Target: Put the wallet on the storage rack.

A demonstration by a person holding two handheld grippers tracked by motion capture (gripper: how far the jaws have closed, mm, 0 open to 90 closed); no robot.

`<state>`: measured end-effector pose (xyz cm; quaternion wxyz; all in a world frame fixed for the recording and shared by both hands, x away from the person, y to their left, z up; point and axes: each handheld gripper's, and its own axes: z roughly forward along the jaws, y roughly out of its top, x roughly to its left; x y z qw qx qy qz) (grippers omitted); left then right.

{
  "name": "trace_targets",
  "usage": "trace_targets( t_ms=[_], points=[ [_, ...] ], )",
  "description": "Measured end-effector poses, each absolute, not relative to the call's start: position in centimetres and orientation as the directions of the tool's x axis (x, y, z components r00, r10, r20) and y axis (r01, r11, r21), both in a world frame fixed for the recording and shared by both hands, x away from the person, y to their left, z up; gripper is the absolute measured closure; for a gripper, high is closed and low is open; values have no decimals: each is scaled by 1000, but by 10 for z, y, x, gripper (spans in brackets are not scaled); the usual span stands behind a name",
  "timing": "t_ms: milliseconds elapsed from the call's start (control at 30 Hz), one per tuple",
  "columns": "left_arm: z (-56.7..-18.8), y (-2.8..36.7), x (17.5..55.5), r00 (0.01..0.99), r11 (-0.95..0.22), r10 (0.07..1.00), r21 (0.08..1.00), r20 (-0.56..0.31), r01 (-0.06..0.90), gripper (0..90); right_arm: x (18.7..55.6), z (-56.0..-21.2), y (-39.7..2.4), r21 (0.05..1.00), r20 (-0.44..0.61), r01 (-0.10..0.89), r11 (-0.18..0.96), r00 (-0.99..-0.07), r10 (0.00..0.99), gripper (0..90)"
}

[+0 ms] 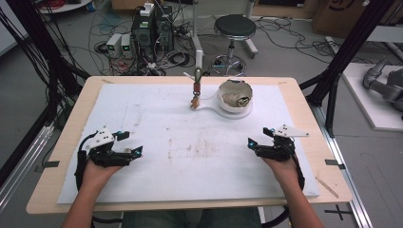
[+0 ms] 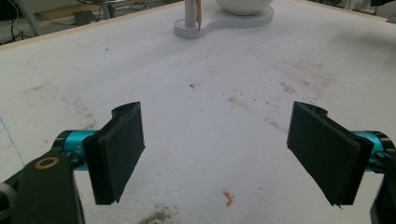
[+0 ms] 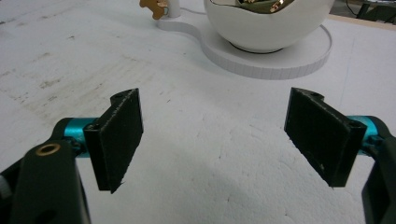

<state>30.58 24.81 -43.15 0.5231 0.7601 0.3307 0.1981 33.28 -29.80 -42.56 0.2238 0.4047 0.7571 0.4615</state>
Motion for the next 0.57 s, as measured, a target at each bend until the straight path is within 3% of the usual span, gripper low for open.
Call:
trace_targets(
  t_ms=[567],
  points=[
    [-433,253,305,688,-229,724,923,-50,308,188,336,-428,-295,867,34,421,266,-582,812,199]
  ],
)
